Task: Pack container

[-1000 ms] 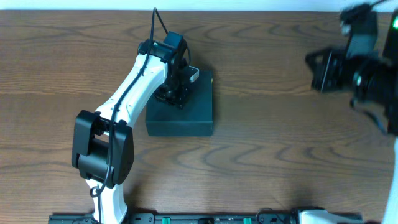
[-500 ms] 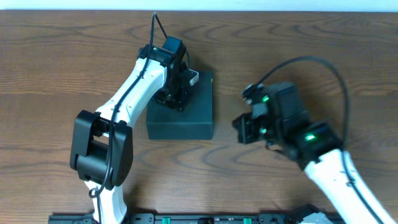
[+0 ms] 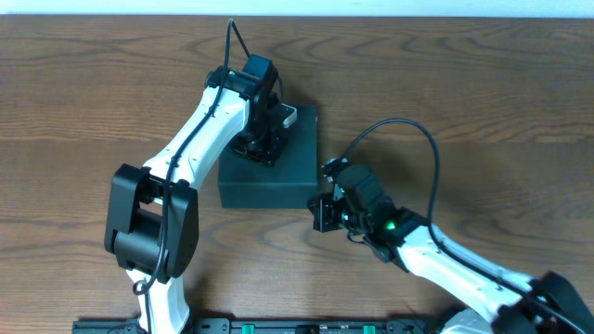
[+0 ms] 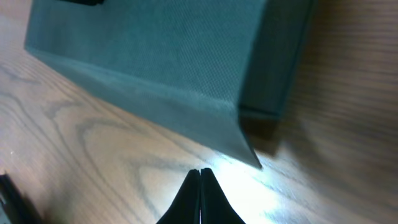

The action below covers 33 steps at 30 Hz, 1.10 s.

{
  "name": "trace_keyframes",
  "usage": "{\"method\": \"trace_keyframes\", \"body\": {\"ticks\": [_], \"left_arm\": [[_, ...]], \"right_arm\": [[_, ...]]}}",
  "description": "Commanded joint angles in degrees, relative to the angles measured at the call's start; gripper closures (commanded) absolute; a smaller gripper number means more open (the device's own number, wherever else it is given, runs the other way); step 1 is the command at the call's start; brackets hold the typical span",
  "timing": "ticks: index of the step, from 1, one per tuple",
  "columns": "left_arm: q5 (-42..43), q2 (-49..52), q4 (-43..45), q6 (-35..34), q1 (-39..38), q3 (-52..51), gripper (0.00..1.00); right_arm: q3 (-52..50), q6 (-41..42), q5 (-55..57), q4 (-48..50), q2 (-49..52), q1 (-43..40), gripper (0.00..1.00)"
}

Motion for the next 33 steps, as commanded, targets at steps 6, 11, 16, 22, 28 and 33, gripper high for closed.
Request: {"method": "trace_keyframes", "body": {"ticks": [6, 11, 16, 22, 28, 33], "left_arm": [[0.2, -0.4, -0.1, 0.8, 0.1, -0.9, 0.94], [0.2, -0.4, 0.0, 0.8, 0.1, -0.9, 0.94], [0.2, -0.7, -0.4, 0.7, 0.1, -0.6, 0.94], [0.1, -11.1, -0.9, -2.0, 0.9, 0.2, 0.94], [-0.3, -31.0, -6.5, -2.7, 6.5, 0.0, 0.94], [-0.3, -48.0, -9.7, -3.3, 11.5, -6.5, 0.94]], "right_arm": [[-0.2, 3.7, 8.5, 6.5, 6.3, 0.7, 0.98], [-0.2, 3.7, 11.2, 8.6, 6.4, 0.7, 0.98], [-0.2, 3.6, 3.7, 8.2, 5.9, 0.6, 0.99], [0.7, 1.4, -3.8, -0.8, -4.0, -1.9, 0.98], [4.6, -5.1, -3.6, -15.3, -23.3, -9.3, 0.99], [7.6, -8.8, -3.6, -29.9, -37.2, -15.8, 0.98]]}}
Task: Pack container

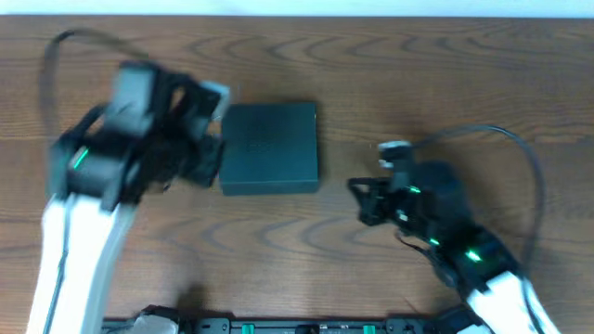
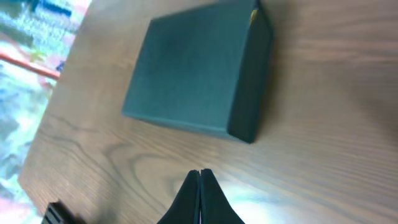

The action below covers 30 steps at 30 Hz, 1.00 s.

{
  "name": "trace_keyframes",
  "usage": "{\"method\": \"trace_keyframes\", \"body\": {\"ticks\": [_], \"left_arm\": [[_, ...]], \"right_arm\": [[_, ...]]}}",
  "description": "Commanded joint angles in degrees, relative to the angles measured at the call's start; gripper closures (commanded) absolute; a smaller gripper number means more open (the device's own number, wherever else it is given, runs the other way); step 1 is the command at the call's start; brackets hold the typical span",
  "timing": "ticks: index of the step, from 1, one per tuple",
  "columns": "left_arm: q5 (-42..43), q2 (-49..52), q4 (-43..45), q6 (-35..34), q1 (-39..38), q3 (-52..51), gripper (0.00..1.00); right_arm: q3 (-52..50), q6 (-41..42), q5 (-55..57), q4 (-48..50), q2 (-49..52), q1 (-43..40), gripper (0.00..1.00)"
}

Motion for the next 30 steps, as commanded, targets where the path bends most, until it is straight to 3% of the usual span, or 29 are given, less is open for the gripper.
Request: {"method": "trace_keyframes", "body": {"ticks": [1, 6, 11, 12, 13, 14, 15, 16, 21, 30], "left_arm": [[-0.1, -9.3, -0.8, -0.9, 2.2, -6.6, 0.94], [0.0, -25.8, 0.1, -4.9, 2.5, -22.3, 0.94], [0.4, -35.1, 2.5, -10.8, 2.5, -31.7, 0.94], [0.4, -36.1, 3.1, -12.2, 2.5, -33.1, 0.94], [0.4, -36.9, 3.6, -13.8, 2.5, -34.4, 0.94], [0.4, -37.0, 3.8, -14.9, 2.5, -35.1, 0.80], [0.4, -37.0, 3.9, -16.2, 2.5, -35.6, 0.39], [0.4, -36.9, 4.0, -17.9, 2.5, -36.0, 0.05], [0.4, -36.8, 3.0, -29.0, 2.5, -37.2, 0.05], [0.2, -36.8, 2.2, -29.4, 2.5, -37.2, 0.05]], "right_arm": [[2.0, -4.2, -0.3, -5.9, -7.3, -3.0, 0.99], [2.1, -4.4, 0.8, -17.0, -17.5, -4.0, 0.99], [2.1, -3.3, -0.4, -24.5, -19.7, -4.0, 0.96], [2.1, -3.3, -0.4, -26.2, -19.7, -4.0, 0.84], [2.1, -3.3, -0.4, -27.5, -19.7, -4.0, 0.49], [2.0, -3.3, -0.4, -28.4, -19.7, -4.0, 0.14], [2.0, -3.3, -0.4, -29.2, -19.7, -4.0, 0.01], [2.0, -3.3, -0.4, -29.8, -19.7, -4.0, 0.01], [2.0, -3.3, -0.4, -30.6, -19.7, -4.0, 0.01], [2.0, -3.3, -0.4, -30.6, -19.7, -4.0, 0.01]]}}
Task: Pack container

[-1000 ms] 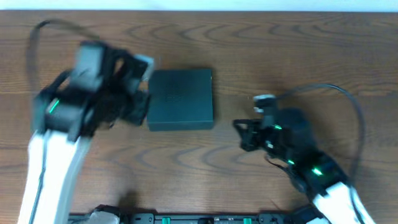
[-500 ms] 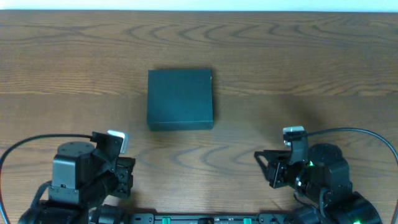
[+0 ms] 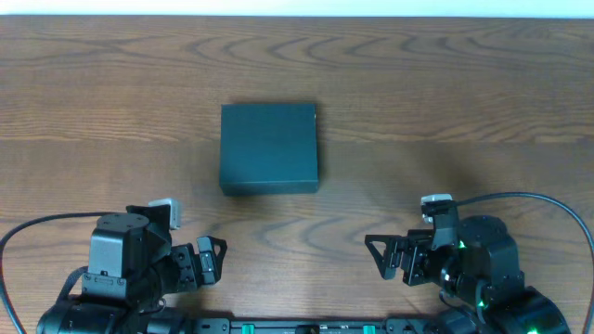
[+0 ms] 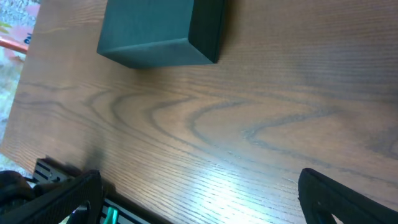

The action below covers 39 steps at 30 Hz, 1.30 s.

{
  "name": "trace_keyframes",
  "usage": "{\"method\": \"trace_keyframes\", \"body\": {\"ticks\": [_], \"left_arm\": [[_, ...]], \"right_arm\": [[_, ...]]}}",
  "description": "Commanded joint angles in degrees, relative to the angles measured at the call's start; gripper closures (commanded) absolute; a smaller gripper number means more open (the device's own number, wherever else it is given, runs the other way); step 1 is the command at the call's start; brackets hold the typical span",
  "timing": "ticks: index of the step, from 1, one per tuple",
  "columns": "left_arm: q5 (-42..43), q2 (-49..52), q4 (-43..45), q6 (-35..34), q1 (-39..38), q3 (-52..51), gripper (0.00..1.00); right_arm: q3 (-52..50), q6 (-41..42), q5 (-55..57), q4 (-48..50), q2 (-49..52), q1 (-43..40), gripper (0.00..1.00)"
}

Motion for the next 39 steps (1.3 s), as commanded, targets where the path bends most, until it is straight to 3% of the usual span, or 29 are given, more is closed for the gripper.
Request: {"method": "trace_keyframes", "body": {"ticks": [1, 8, 12, 15, 19, 23, 32, 39], "left_arm": [[0.0, -0.1, -0.2, -1.2, 0.3, -0.1, 0.04], [-1.5, -0.1, -0.2, -0.3, 0.3, -0.1, 0.05], [-15.6, -1.7, 8.3, 0.8, 1.2, -0.5, 0.05], [-20.9, -4.9, 14.7, 5.3, 3.7, -2.3, 0.05], [-21.2, -12.7, 20.9, 12.4, 9.8, -9.7, 0.05], [-20.7, -22.0, 24.9, 12.5, 15.2, -20.2, 0.05], [-20.7, -34.6, 33.6, 12.5, 16.6, -37.4, 0.05], [-20.8, -35.0, 41.1, 12.6, 16.6, -45.0, 0.05]], "right_arm": [[0.5, -0.3, -0.2, -0.1, -0.2, -0.4, 0.01], [0.5, -0.3, -0.2, -0.1, -0.2, -0.4, 0.01], [0.5, -0.3, -0.2, -0.1, -0.2, -0.4, 0.01], [0.5, -0.3, -0.2, -0.1, -0.2, -0.4, 0.01], [0.5, -0.3, -0.2, -0.1, -0.2, -0.4, 0.01], [0.5, -0.3, -0.2, -0.1, -0.2, -0.4, 0.01], [0.5, -0.3, -0.2, -0.1, -0.2, -0.4, 0.01], [0.5, -0.3, -0.2, -0.1, -0.2, -0.4, 0.01]]}}
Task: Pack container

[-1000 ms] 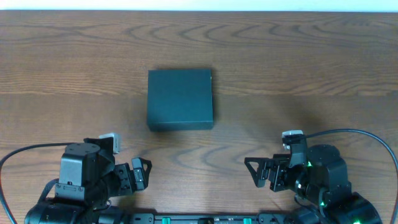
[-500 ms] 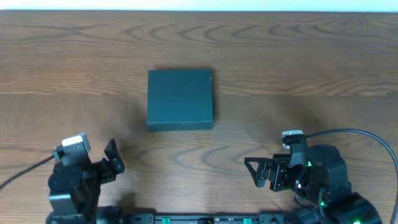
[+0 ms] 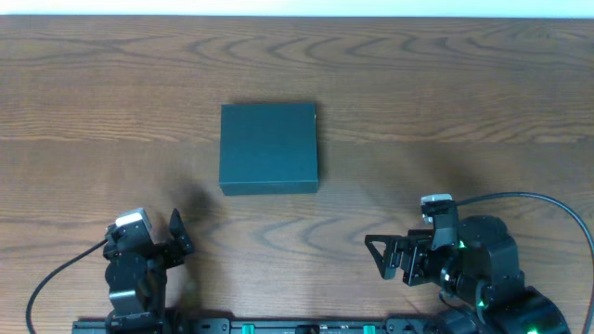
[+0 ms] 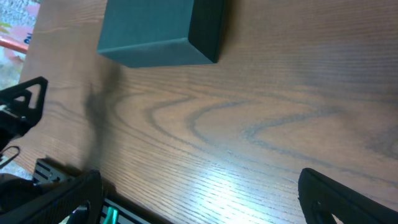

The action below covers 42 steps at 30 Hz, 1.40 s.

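The dark teal container (image 3: 269,148) lies closed and flat on the wooden table, its lid on; it also shows at the top of the right wrist view (image 4: 163,28). No gripper touches it. My left gripper (image 3: 147,243) sits at the near left edge, far from the box, its fingers apart and holding nothing; one of its fingers (image 4: 28,99) shows in the right wrist view. My right gripper (image 3: 379,258) rests at the near right edge, open wide and empty (image 4: 199,205), with its fingers (image 4: 59,199) at the frame's bottom corners.
Bare wood table (image 3: 445,111) surrounds the box. A black rail with green parts (image 3: 278,327) runs along the near edge between the two arm bases. A black cable (image 3: 520,197) loops over the right arm.
My left arm has drawn in over its base, and its gripper now stands further left and slightly further from the near edge. The right arm and the box have not moved.
At first my left gripper was on the box lid and my right gripper, shut, was at the box's near right corner. Then both arms were off the box. Later both were at the near edge with the right gripper open. The box stays closed.
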{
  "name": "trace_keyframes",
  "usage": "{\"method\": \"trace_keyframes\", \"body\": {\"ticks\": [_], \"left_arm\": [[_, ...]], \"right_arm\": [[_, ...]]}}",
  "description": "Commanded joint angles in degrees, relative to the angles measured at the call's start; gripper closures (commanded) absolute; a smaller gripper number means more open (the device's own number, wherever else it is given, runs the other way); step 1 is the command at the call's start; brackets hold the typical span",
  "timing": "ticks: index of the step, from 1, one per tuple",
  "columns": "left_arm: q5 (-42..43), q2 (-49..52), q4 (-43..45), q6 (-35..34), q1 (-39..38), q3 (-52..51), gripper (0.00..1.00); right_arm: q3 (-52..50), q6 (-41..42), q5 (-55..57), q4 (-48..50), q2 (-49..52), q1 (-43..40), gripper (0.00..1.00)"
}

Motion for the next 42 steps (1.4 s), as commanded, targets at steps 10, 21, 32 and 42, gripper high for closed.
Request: {"method": "trace_keyframes", "body": {"ticks": [10, 21, 32, 42], "left_arm": [[-1.0, -0.5, 0.9, 1.8, 0.3, -1.4, 0.05], [-1.0, -0.5, 0.9, 1.8, 0.3, -1.4, 0.05], [-1.0, -0.5, 0.9, 1.8, 0.3, -1.4, 0.05], [-1.0, -0.5, 0.9, 1.8, 0.3, -1.4, 0.05]], "right_arm": [[0.5, -0.3, -0.2, 0.0, -0.2, -0.4, 0.01], [0.5, -0.3, -0.2, 0.0, -0.2, -0.4, 0.01], [0.5, -0.3, -0.2, 0.0, -0.2, -0.4, 0.01], [-6.4, -15.5, 16.8, 4.9, -11.5, -0.3, 0.01]]}}
